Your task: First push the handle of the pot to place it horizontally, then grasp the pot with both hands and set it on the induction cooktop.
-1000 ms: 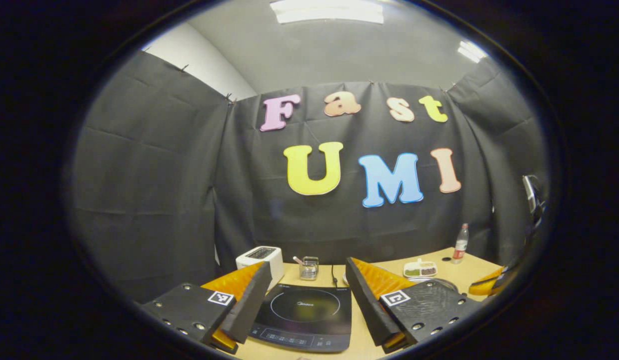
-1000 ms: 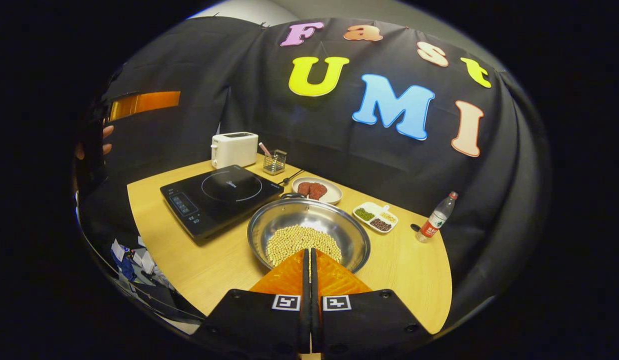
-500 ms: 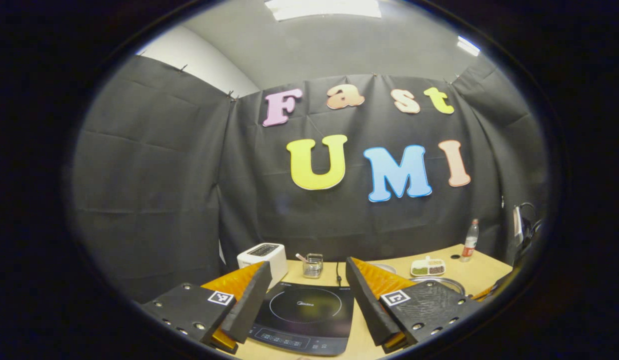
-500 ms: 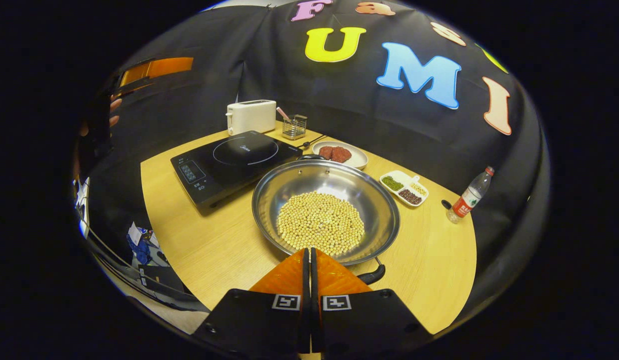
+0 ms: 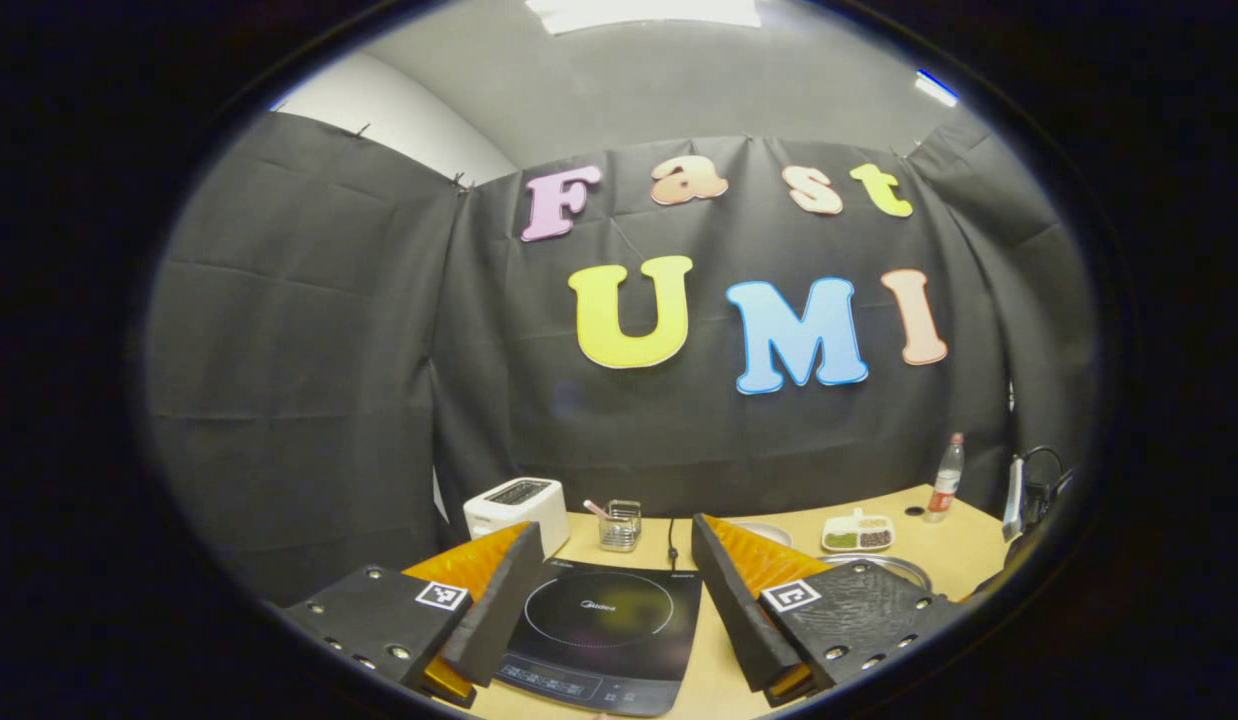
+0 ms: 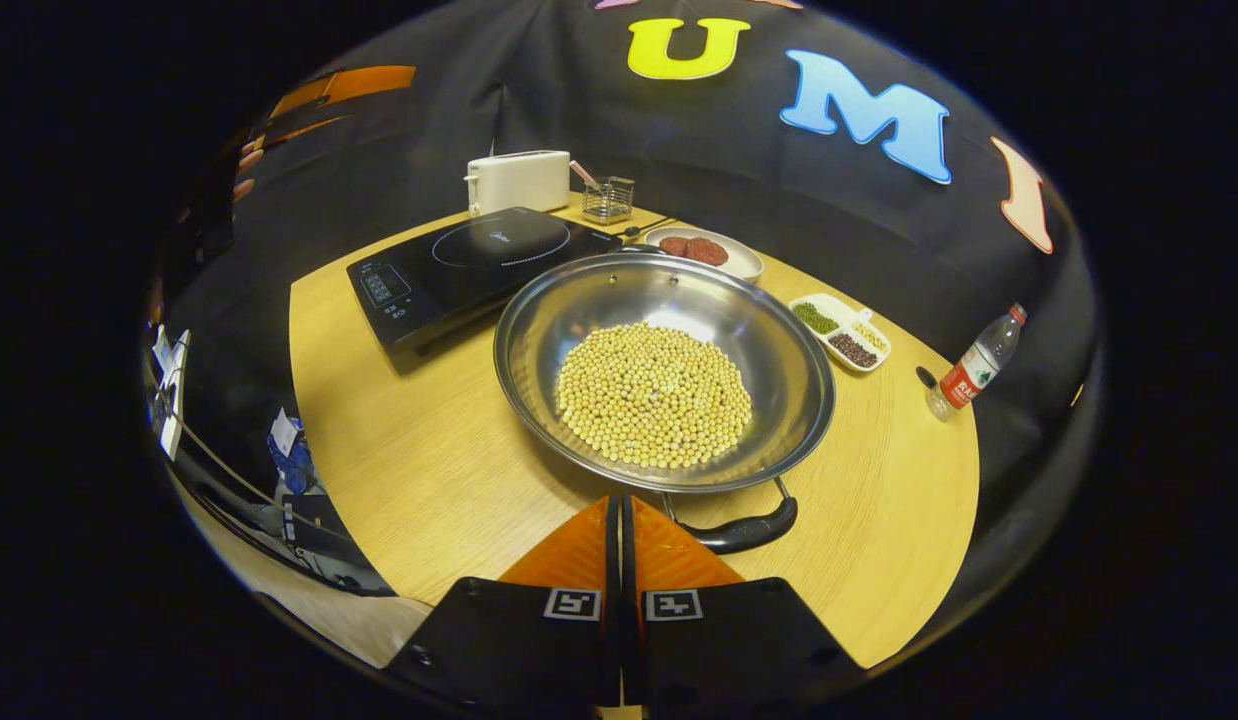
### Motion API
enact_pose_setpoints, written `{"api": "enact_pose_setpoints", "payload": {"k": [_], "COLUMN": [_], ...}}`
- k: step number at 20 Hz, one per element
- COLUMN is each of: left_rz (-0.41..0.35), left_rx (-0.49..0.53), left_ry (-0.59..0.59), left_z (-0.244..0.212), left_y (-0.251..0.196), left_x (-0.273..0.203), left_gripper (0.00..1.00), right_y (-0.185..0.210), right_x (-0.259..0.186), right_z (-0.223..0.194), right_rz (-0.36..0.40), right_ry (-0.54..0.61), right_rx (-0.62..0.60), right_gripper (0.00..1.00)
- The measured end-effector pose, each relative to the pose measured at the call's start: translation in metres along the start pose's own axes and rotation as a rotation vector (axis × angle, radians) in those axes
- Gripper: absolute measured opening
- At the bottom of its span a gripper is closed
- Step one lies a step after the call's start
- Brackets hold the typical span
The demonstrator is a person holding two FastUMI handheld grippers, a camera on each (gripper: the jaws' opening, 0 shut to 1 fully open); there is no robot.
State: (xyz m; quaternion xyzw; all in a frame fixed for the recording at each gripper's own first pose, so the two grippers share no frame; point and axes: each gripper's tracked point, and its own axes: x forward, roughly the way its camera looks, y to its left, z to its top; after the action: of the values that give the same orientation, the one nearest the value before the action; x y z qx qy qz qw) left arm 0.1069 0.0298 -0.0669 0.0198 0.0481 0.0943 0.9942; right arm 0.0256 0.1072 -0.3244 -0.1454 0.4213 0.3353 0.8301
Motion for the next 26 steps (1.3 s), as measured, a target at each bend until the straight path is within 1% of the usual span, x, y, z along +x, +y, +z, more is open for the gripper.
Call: {"api": "enact_pose_setpoints", "payload": {"k": [3, 4, 5, 6, 7, 8, 10, 11, 14, 20, 22, 23, 26], "left_rz": [0.000, 0.001, 0.002, 0.006, 0.008, 0.009, 0.010, 0.011, 0.012, 0.007, 0.009, 0.011, 0.016], "left_rx": [0.005, 0.002, 0.000, 0.001, 0.003, 0.005, 0.009, 0.009, 0.010, 0.021, 0.025, 0.028, 0.029], "left_ry": [0.006, 0.005, 0.004, 0.005, 0.006, 0.007, 0.010, 0.011, 0.013, 0.015, 0.015, 0.016, 0.021], "left_z": [-0.002, -0.001, -0.001, 0.000, -0.001, -0.001, -0.001, -0.001, -0.002, -0.002, -0.002, -0.004, -0.004], "left_y": [-0.006, -0.008, -0.011, -0.013, -0.012, -0.014, -0.018, -0.019, -0.025, -0.037, -0.042, -0.044, -0.050], "left_x": [0.001, 0.002, 0.003, 0.003, 0.004, 0.004, 0.006, 0.007, 0.009, 0.012, 0.014, 0.015, 0.020], "left_gripper": [0.88, 0.88, 0.91, 0.88, 0.88, 0.90, 0.89, 0.90, 0.91, 0.90, 0.90, 0.88, 0.88], "right_y": [-0.008, -0.006, -0.007, -0.009, -0.011, -0.014, -0.023, -0.026, -0.036, -0.052, -0.058, -0.060, -0.072], "right_x": [0.005, 0.007, 0.009, 0.009, 0.010, 0.011, 0.015, 0.016, 0.016, 0.021, 0.023, 0.023, 0.027], "right_z": [-0.007, -0.007, -0.007, -0.007, -0.008, -0.007, -0.008, -0.008, -0.006, 0.001, 0.001, 0.001, 0.002], "right_rz": [0.001, 0.009, 0.016, 0.016, 0.012, 0.007, -0.009, -0.014, -0.025, -0.049, -0.054, -0.057, -0.063], "right_ry": [0.026, 0.025, 0.024, 0.023, 0.024, 0.025, 0.030, 0.031, 0.028, 0.014, 0.010, 0.007, 0.006], "right_rx": [0.014, 0.024, 0.028, 0.022, 0.015, 0.011, 0.018, 0.027, 0.049, 0.094, 0.093, 0.091, 0.091], "right_gripper": [0.02, 0.02, 0.02, 0.02, 0.02, 0.02, 0.02, 0.02, 0.02, 0.02, 0.02, 0.02, 0.02]}}
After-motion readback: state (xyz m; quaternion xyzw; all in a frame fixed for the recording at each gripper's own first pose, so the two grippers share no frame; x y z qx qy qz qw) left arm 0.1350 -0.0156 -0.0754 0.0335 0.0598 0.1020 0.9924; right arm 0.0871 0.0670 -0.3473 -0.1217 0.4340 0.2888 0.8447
